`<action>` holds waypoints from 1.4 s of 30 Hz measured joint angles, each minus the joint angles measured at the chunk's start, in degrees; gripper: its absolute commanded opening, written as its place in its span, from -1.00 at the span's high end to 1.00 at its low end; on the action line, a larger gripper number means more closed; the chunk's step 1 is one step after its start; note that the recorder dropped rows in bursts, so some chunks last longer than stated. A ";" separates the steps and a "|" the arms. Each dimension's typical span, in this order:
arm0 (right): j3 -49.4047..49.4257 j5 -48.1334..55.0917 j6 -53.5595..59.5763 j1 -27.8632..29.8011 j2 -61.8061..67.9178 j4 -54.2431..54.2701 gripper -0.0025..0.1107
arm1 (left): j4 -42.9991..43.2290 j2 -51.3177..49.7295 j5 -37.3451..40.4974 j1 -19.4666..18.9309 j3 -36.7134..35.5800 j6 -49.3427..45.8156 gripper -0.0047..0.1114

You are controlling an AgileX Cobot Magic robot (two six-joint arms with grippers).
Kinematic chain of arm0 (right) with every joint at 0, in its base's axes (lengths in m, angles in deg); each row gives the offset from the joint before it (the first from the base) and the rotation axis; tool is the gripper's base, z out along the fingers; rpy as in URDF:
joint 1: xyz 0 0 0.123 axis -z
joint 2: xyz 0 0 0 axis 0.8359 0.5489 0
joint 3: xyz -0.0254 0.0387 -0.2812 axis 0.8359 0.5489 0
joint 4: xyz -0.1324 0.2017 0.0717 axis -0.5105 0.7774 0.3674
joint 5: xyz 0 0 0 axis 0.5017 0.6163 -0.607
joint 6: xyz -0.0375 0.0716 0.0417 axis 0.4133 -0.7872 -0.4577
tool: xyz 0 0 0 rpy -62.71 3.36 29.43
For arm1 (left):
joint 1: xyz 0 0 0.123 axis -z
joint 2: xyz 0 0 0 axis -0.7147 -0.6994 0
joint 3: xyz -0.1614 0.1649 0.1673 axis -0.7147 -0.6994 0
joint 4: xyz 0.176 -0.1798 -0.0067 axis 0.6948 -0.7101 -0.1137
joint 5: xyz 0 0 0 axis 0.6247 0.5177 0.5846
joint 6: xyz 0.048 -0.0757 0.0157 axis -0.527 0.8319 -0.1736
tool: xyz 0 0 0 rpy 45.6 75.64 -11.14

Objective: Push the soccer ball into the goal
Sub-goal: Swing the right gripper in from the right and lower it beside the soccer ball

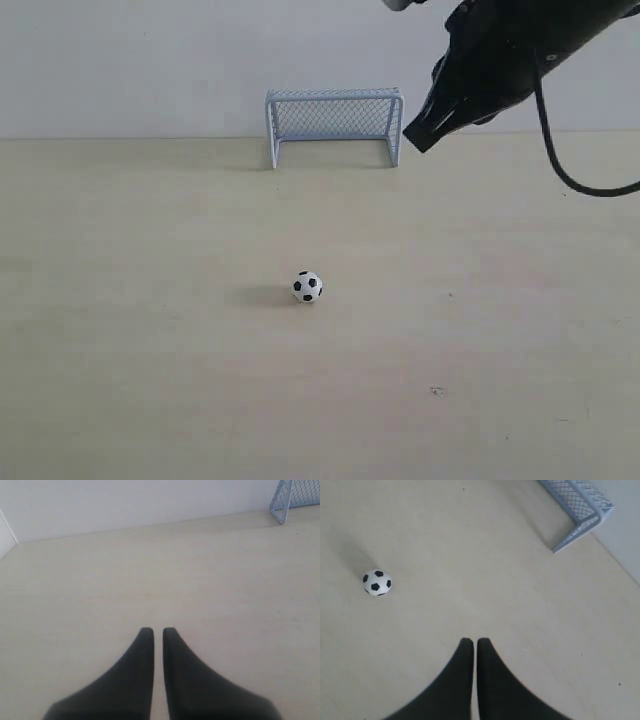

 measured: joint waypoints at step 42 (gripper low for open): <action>-18.70 19.85 24.73 -0.10 22.56 18.75 0.96 | 0.00 0.00 0.00 0.00 0.00 0.00 0.81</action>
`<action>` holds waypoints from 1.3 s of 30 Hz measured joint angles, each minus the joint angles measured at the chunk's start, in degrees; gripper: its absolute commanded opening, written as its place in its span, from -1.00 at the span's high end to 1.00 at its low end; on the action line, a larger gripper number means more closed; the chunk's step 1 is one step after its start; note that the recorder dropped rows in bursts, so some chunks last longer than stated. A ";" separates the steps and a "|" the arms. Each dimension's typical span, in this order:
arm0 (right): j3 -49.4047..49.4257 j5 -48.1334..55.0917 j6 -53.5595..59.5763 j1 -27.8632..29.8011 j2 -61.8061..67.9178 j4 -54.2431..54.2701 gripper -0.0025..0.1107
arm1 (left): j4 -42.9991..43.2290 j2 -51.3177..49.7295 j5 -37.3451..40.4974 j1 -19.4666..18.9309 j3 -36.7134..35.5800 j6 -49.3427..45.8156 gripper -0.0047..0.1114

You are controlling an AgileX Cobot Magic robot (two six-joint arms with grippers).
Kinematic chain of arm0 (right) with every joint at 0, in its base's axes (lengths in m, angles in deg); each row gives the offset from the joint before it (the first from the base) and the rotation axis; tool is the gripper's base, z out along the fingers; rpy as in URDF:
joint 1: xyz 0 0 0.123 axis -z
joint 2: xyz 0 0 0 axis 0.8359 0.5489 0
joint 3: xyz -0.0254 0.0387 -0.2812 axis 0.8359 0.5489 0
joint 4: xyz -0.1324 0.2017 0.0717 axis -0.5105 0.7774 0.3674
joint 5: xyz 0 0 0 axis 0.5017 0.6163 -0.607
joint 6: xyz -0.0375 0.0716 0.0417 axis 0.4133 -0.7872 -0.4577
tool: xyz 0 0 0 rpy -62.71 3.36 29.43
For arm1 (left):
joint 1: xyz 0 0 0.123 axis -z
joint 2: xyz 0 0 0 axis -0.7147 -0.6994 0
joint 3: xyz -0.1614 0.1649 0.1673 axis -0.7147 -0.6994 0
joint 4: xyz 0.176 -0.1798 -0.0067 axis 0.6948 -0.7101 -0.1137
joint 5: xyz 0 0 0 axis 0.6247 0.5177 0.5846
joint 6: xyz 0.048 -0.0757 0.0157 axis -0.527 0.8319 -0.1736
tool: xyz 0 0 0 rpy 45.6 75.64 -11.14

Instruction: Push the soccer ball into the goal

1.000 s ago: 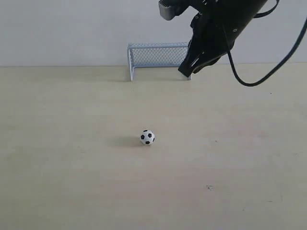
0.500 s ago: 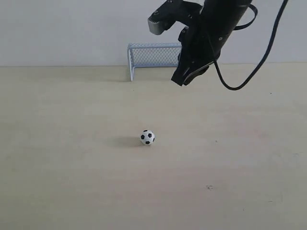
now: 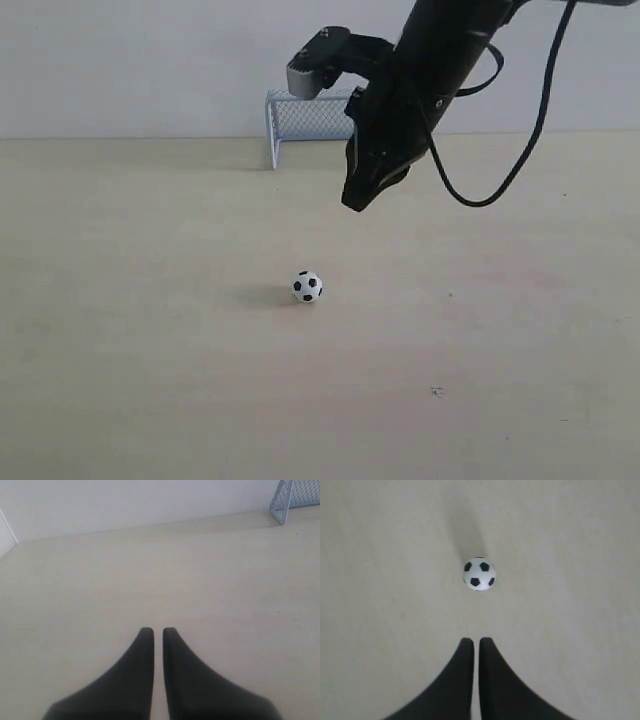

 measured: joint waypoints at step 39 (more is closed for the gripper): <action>-4.05 2.59 5.53 -5.74 15.77 5.34 0.96 | 0.00 0.00 0.00 0.00 0.00 0.00 0.81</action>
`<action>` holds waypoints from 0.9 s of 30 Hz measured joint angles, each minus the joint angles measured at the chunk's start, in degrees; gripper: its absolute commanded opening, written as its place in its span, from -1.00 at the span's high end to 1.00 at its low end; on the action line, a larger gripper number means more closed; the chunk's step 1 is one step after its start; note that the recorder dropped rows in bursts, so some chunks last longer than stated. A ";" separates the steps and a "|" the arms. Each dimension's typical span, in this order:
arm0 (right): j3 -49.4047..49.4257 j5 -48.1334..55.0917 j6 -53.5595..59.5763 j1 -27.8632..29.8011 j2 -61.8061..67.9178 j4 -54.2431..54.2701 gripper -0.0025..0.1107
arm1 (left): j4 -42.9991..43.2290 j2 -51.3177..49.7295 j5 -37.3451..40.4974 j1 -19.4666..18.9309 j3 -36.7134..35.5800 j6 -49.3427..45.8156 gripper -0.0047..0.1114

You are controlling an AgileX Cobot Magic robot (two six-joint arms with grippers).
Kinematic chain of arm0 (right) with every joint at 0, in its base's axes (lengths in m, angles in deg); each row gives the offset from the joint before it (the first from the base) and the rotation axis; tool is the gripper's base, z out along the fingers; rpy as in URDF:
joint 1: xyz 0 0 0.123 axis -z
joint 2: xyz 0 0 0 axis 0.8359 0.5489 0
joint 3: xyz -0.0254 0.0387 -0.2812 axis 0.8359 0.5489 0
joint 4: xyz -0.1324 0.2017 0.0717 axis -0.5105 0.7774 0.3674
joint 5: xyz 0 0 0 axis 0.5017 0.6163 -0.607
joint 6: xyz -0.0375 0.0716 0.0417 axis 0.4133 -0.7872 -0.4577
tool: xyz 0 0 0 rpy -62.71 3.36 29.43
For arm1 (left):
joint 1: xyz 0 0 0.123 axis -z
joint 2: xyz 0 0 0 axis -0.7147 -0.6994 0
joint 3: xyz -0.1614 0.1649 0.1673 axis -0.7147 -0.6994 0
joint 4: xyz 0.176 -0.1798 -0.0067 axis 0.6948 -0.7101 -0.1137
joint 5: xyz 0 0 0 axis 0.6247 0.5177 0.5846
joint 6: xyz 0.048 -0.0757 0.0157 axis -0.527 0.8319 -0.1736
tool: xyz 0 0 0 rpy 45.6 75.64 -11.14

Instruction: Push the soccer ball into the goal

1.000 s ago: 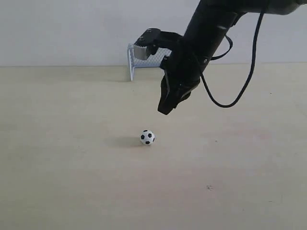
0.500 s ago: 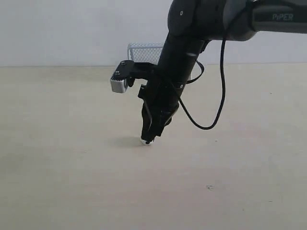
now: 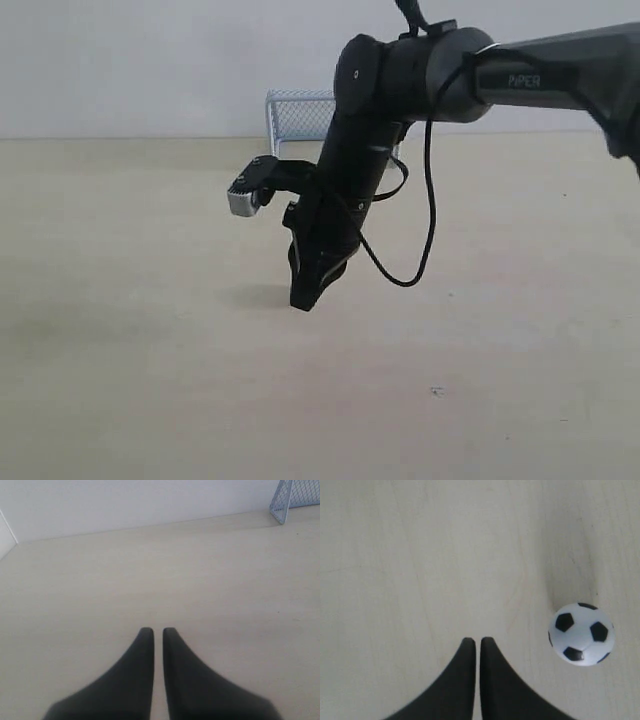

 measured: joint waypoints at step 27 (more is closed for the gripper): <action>-3.80 1.52 1.63 0.00 5.00 -0.24 0.96 | 0.00 0.00 0.00 0.00 0.00 0.00 0.81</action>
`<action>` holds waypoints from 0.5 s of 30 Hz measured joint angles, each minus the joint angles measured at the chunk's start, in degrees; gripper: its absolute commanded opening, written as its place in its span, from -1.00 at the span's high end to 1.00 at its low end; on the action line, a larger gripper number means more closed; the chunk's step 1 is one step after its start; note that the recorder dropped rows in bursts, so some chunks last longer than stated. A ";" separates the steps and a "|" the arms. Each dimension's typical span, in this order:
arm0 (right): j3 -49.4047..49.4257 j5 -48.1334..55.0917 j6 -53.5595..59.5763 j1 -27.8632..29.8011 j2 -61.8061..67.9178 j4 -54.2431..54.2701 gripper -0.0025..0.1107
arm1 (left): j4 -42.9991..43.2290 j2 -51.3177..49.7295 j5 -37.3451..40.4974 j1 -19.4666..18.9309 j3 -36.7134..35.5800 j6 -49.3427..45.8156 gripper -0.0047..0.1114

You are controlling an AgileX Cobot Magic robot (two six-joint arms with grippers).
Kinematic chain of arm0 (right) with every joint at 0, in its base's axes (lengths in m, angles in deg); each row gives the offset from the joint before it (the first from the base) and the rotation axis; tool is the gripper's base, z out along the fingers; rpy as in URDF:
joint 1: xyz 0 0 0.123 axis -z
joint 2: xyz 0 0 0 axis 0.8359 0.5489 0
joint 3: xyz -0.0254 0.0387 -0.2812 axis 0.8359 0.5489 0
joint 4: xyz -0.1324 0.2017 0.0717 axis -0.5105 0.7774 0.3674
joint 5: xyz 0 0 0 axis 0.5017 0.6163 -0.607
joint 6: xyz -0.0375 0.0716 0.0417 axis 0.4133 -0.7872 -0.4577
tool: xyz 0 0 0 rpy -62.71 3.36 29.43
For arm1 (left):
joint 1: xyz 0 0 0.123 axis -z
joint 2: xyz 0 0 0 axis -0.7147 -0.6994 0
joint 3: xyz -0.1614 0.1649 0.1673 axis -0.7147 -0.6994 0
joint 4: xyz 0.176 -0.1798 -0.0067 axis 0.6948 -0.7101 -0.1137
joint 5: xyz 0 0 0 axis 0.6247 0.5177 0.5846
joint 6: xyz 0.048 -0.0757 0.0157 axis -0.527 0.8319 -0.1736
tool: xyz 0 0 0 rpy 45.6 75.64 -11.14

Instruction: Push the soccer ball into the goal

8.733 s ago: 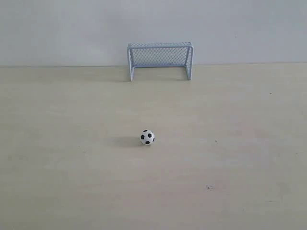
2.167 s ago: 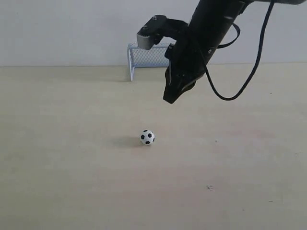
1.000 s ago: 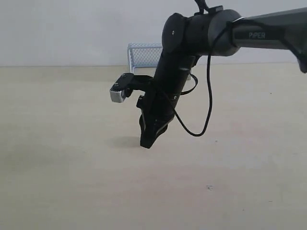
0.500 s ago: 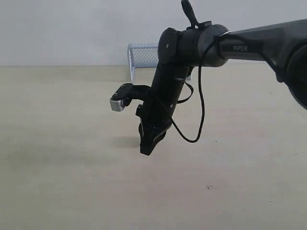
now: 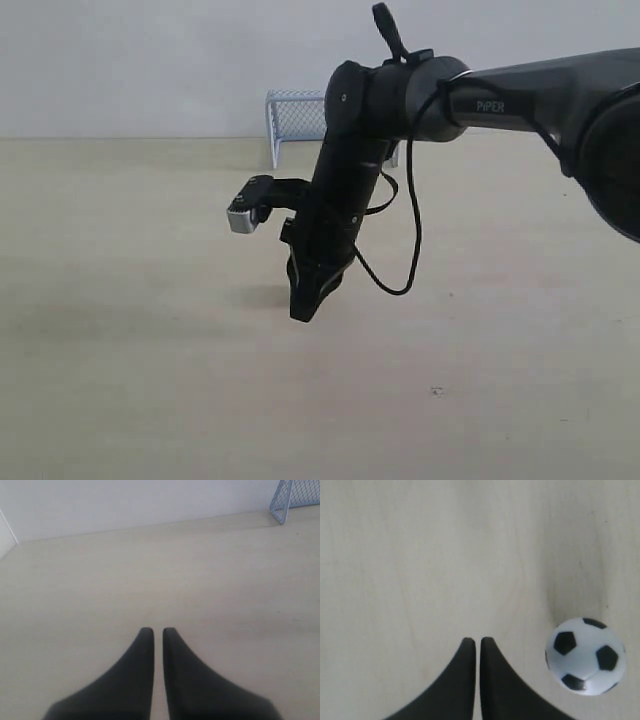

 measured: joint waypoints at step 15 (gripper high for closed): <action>-1.28 0.13 5.91 0.00 0.00 -0.26 0.96 | 0.00 0.00 0.00 0.00 0.00 0.00 0.81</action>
